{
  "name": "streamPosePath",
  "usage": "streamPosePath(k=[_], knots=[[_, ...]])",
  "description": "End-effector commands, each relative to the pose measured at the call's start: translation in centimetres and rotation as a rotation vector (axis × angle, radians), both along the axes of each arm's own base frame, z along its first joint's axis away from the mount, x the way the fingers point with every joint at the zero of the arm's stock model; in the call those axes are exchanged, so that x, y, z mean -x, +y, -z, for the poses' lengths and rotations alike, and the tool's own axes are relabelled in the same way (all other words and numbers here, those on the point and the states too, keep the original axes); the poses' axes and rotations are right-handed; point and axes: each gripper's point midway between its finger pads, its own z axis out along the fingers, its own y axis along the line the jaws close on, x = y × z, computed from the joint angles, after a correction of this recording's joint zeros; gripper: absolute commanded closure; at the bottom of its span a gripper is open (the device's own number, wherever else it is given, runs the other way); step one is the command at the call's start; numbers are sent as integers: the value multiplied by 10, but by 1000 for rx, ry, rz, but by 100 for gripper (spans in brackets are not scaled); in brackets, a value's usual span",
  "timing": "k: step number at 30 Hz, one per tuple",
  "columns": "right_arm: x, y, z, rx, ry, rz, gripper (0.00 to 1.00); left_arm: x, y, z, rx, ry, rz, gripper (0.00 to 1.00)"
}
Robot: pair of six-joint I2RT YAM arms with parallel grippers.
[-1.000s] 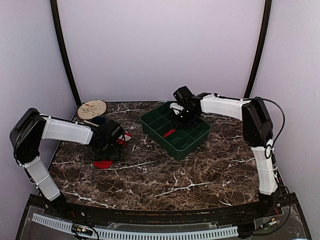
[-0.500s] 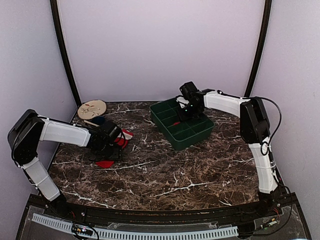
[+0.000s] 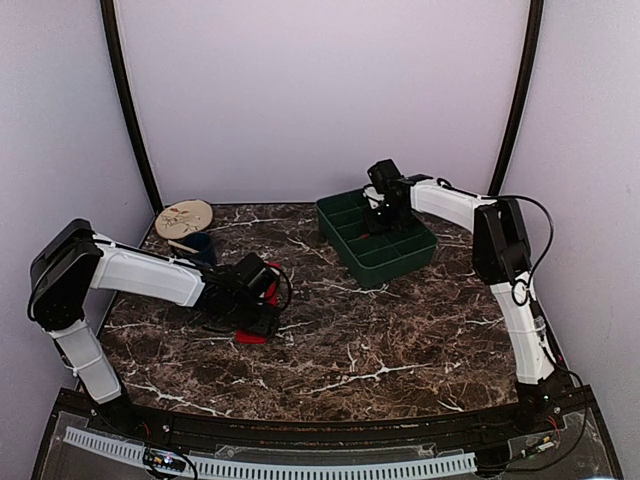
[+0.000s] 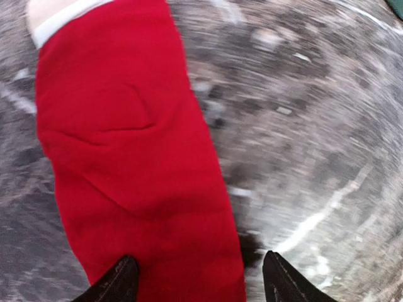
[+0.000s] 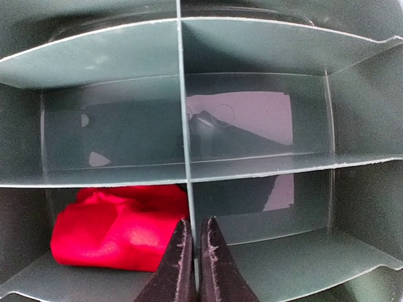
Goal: Roll the socks
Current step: Move the bin to the corner of the board.
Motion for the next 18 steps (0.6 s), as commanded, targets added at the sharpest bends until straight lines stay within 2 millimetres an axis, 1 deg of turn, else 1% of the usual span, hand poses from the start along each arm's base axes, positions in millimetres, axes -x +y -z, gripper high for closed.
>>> streamPosePath(k=[1, 5, 7, 9, 10, 14, 17, 18], knots=[[-17, -42, 9, 84, -9, 88, 93, 80, -3, 49, -32, 321, 149, 30], [-25, -59, 5, 105, -27, 118, 91, 92, -13, 49, -5, 343, 215, 31], [-27, -62, 3, 106, -31, 122, 88, 99, -15, 50, 6, 359, 236, 33], [-26, -61, -2, 95, -35, 118, 83, 105, -19, 50, 26, 373, 259, 36], [-23, -59, -20, 53, -76, 125, 75, 112, -28, 46, 57, 383, 303, 44], [-14, -54, -40, 15, -114, 133, 72, 116, -31, 45, 51, 391, 330, 52], [-5, -51, -54, 8, -136, 128, 71, 117, -31, 44, 37, 393, 346, 61], [-2, -49, -58, 7, -144, 125, 71, 117, -31, 44, 36, 395, 351, 62]])
